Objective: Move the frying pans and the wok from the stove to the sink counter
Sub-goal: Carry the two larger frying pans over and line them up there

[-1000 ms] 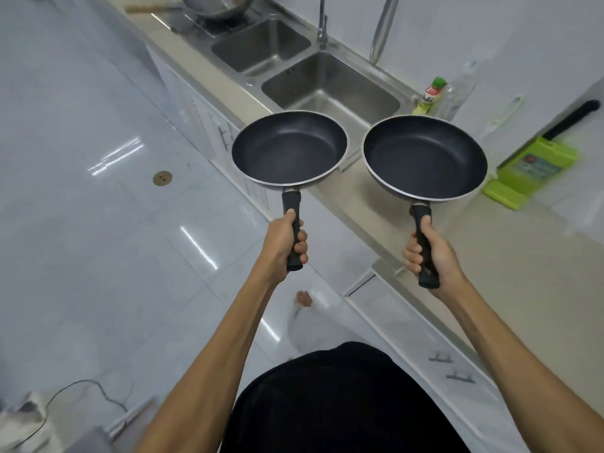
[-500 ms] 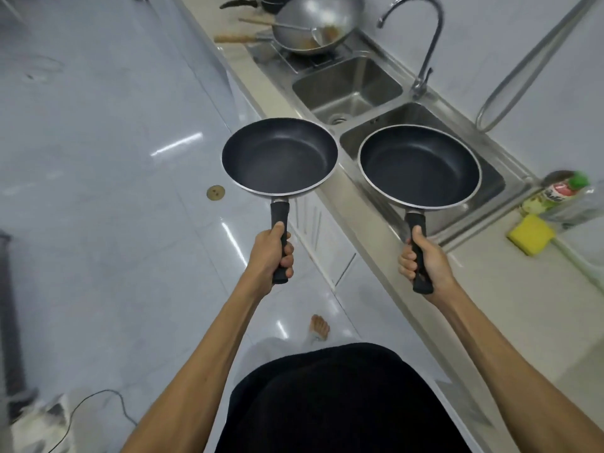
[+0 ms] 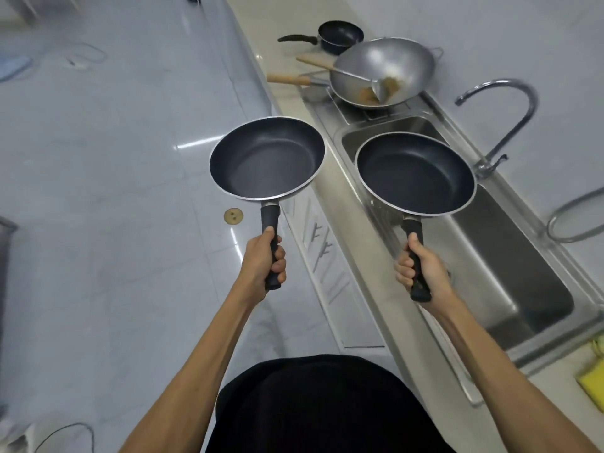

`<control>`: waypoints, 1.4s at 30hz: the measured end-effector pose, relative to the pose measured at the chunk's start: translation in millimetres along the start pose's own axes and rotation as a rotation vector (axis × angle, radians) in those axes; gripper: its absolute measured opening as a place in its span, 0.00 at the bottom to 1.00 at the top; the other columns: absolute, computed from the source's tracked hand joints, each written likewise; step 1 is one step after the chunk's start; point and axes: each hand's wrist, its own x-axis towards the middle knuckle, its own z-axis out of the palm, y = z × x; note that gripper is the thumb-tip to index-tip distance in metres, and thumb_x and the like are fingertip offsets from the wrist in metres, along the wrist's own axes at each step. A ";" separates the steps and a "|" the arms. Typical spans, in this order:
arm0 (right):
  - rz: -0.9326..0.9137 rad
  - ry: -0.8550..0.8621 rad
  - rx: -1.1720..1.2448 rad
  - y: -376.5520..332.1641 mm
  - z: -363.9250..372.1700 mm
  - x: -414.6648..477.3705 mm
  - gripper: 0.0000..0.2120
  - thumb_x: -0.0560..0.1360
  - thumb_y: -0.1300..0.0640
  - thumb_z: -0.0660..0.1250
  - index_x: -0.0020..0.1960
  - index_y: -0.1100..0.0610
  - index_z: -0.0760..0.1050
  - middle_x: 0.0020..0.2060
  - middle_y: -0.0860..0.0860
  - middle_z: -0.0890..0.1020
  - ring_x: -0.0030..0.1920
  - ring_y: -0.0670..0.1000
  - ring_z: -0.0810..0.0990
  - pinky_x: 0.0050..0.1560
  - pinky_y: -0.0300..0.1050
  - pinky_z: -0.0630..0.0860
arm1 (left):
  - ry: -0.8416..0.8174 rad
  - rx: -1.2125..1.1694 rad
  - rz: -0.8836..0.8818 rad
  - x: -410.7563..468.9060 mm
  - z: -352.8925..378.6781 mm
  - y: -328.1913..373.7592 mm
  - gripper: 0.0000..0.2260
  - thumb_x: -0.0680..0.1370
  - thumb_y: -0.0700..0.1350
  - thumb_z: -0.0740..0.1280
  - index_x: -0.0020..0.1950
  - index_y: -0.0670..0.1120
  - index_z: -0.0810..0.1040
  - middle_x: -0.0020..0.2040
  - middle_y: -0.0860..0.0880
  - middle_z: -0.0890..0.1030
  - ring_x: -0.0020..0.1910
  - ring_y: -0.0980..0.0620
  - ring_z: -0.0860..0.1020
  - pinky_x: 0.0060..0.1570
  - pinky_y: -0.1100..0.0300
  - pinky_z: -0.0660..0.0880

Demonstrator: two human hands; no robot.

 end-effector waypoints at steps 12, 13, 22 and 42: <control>-0.030 -0.071 0.072 -69.2 191.8 153.8 0.13 0.81 0.48 0.62 0.43 0.55 0.70 0.24 0.47 0.66 0.19 0.43 0.65 0.14 0.36 0.62 | -0.062 0.123 0.049 168.3 -82.5 213.9 0.14 0.82 0.54 0.58 0.46 0.45 0.72 0.27 0.51 0.69 0.19 0.54 0.64 0.19 0.64 0.64; -0.016 -0.079 0.070 -69.0 210.4 168.4 0.14 0.82 0.48 0.60 0.43 0.55 0.70 0.24 0.47 0.66 0.19 0.43 0.64 0.14 0.36 0.62 | -0.061 0.120 0.047 179.6 -94.7 230.6 0.14 0.83 0.54 0.58 0.46 0.45 0.72 0.26 0.52 0.69 0.19 0.55 0.64 0.19 0.64 0.64; -0.034 -0.113 0.007 -99.3 296.4 272.0 0.14 0.82 0.47 0.62 0.43 0.55 0.71 0.25 0.47 0.66 0.19 0.43 0.64 0.15 0.36 0.63 | -0.074 0.069 0.086 260.5 -146.4 308.1 0.14 0.83 0.55 0.57 0.48 0.45 0.72 0.26 0.52 0.69 0.19 0.55 0.63 0.18 0.65 0.64; 0.054 -0.164 -0.050 -226.5 500.6 601.7 0.15 0.82 0.46 0.59 0.44 0.55 0.70 0.23 0.46 0.66 0.18 0.42 0.64 0.14 0.35 0.61 | -0.033 0.043 0.079 557.9 -155.6 534.6 0.13 0.83 0.52 0.57 0.48 0.44 0.71 0.27 0.51 0.69 0.19 0.55 0.63 0.18 0.64 0.65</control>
